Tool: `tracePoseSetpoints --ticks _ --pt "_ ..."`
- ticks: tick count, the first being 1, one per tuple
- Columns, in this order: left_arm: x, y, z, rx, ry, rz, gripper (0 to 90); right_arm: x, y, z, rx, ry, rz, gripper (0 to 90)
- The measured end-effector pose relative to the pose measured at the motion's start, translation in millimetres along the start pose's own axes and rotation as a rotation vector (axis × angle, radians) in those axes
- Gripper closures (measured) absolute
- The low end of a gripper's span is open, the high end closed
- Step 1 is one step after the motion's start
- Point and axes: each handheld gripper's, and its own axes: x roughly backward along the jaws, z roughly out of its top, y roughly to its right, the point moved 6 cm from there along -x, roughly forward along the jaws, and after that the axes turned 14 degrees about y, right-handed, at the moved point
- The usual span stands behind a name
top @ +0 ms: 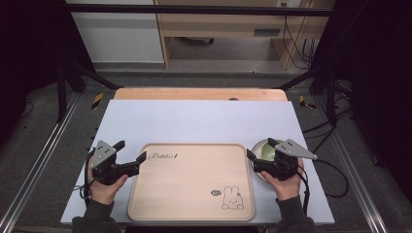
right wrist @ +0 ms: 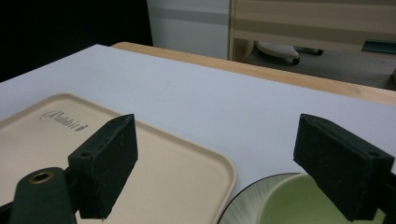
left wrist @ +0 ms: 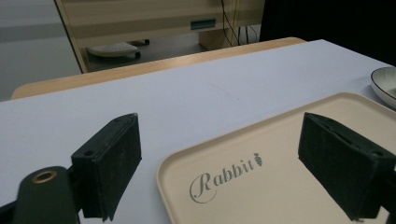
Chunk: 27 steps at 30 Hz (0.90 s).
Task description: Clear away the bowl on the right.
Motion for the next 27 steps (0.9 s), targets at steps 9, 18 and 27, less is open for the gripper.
tracePoseSetpoints --ticks 9,18,27 --pt "-1.1 0.1 -1.4 0.002 -0.004 0.001 13.0 3.3 11.5 -1.8 -0.015 -0.026 -0.037 16.9" --pt "-1.2 0.1 -2.0 0.004 -0.005 0.002 13.3 10.1 23.3 0.7 -0.022 -0.029 -0.070 18.1" --pt "-1.6 -0.9 -2.8 0.002 -0.009 0.003 13.3 16.8 36.2 0.8 -0.032 -0.044 -0.113 18.9"
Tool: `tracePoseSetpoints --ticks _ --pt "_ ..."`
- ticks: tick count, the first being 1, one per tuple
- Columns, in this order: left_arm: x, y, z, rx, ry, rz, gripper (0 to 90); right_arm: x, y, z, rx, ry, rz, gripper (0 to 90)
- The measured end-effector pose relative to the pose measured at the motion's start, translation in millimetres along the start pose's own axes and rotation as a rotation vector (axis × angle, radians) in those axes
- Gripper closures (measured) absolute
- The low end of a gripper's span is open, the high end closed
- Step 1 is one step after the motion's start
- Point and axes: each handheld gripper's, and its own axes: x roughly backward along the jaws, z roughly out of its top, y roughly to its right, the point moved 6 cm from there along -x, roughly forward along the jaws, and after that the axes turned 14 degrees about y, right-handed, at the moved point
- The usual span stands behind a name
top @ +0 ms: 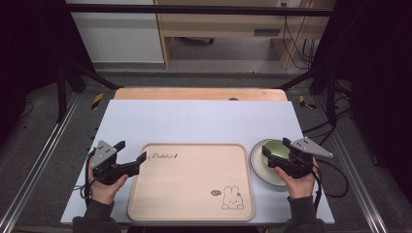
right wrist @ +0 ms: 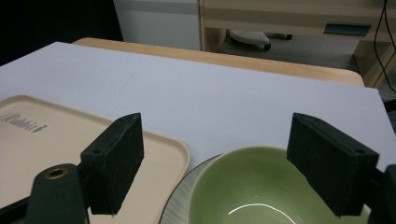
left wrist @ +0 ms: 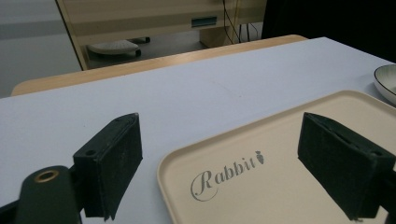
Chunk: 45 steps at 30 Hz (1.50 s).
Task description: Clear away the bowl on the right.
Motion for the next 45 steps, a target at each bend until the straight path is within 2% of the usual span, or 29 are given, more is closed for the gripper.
tracePoseSetpoints --ticks 8,13,25,32,45 --pt "-0.1 0.0 0.8 0.000 0.002 0.003 13.4 5.3 14.1 -0.5 -0.001 -0.004 -0.034 21.5" --pt "-0.1 -1.5 0.4 -0.001 -0.001 0.006 13.4 6.9 22.2 -4.2 -0.021 -0.022 -0.055 23.8" --pt "-0.9 -0.1 -0.7 -0.002 -0.003 0.004 13.5 9.3 35.4 -10.3 -0.010 -0.071 -0.115 25.7" --pt "-0.1 0.7 -0.5 -0.006 -0.002 0.000 13.5 10.4 40.9 -12.7 -0.024 -0.085 -0.139 25.9" --pt "-1.2 1.8 -2.6 -0.012 -0.011 -0.001 13.6 11.9 54.4 -20.8 -0.020 -0.124 -0.193 27.7"
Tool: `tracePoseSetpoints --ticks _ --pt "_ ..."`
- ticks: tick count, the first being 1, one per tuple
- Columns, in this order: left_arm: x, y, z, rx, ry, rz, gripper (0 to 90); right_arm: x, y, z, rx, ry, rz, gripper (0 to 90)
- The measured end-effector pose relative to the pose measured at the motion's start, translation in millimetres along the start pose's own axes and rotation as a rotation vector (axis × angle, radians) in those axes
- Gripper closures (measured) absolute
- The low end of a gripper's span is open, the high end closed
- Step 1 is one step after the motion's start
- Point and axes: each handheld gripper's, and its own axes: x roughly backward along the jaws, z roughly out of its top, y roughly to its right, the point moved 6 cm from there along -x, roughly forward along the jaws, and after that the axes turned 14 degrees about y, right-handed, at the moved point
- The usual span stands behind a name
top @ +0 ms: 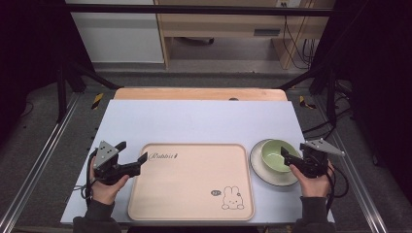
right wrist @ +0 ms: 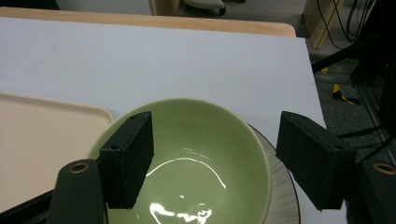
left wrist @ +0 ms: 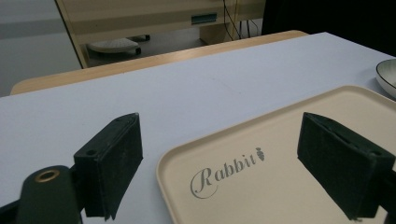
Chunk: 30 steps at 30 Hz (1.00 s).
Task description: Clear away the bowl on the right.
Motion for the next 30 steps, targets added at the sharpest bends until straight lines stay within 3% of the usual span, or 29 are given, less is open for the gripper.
tracePoseSetpoints --ticks 17,30 --pt "-0.7 1.2 -0.7 -0.003 -0.003 -0.003 13.8 -5.8 10.7 -14.5 -0.007 -0.076 -0.025 32.5" --pt "-1.1 1.6 -1.2 -0.004 -0.007 -0.006 14.1 -9.1 16.6 -24.6 -0.023 -0.138 -0.042 41.3"
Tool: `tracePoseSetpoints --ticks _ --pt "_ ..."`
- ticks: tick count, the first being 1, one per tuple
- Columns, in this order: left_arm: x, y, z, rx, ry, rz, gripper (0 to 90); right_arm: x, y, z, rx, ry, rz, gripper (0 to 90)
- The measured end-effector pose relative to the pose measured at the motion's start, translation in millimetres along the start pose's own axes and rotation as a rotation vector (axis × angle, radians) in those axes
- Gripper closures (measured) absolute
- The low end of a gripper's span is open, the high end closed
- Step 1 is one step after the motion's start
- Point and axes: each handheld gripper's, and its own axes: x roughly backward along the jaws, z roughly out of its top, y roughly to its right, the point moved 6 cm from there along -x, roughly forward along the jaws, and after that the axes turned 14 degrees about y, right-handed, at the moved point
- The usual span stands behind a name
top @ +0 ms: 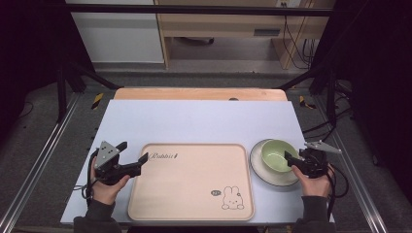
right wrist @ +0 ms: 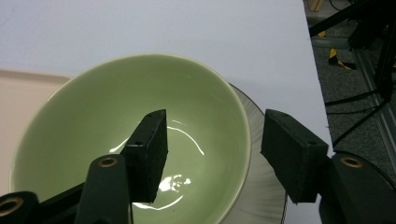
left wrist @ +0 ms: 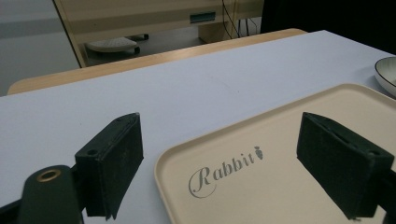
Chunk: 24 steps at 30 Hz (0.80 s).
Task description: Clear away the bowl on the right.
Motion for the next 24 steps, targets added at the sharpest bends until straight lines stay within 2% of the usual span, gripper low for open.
tracePoseSetpoints --ticks 20,24 --pt "-0.8 0.1 -0.9 0.001 -0.004 0.000 14.5 -3.3 3.8 -9.3 -0.020 -0.082 -0.012 56.7" --pt "-1.1 0.5 -1.2 0.001 -0.006 0.000 14.6 -4.5 4.4 -11.8 -0.024 -0.112 0.003 62.5"
